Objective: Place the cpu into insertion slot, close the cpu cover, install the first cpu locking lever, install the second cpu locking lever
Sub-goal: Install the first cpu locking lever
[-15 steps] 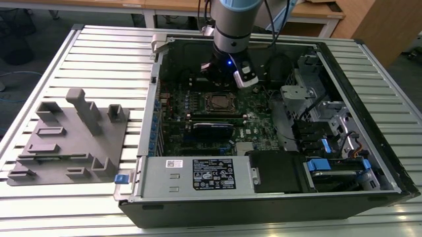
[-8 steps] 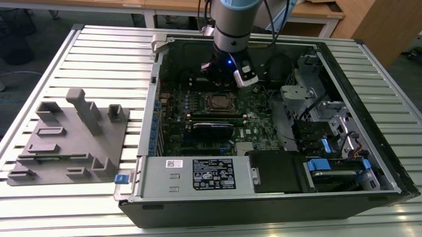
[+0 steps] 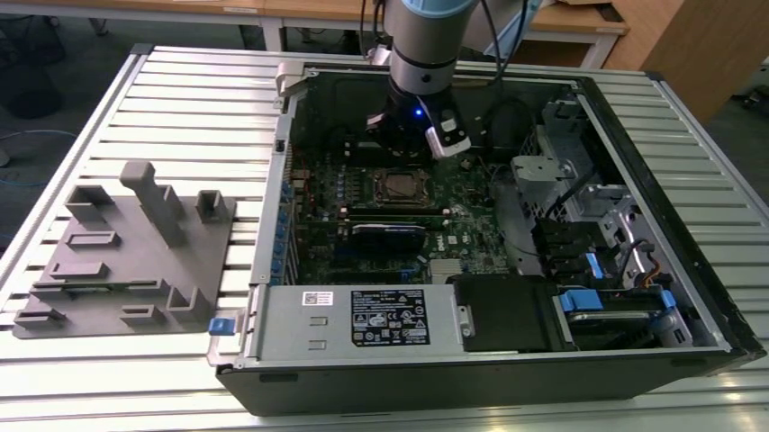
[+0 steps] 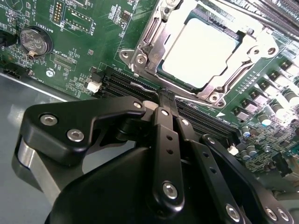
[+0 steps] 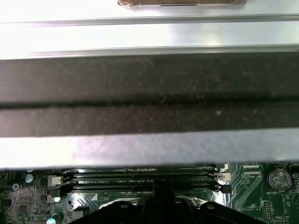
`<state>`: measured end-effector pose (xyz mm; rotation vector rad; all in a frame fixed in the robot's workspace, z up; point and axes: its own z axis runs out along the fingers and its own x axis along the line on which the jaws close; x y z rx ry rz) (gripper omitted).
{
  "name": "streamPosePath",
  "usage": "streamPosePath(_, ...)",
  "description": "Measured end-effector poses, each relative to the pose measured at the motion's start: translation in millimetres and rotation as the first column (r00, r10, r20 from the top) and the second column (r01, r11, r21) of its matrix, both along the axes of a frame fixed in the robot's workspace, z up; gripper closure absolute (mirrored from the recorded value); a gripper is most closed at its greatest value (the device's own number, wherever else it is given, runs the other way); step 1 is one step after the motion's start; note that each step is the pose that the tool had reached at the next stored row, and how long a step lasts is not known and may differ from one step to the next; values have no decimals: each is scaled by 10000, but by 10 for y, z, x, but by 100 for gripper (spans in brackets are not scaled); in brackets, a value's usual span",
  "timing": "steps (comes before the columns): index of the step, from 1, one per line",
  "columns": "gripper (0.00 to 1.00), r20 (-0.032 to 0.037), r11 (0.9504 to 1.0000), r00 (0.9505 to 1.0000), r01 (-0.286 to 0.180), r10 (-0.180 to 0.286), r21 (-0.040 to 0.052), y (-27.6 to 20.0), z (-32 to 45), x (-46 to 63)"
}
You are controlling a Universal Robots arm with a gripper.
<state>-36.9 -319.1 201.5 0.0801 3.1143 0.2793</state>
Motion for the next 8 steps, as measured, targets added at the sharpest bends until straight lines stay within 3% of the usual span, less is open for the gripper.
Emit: streamPosePath(8, 89, 1, 9999, 9999, 137, -137, -3, 0, -1, 6)
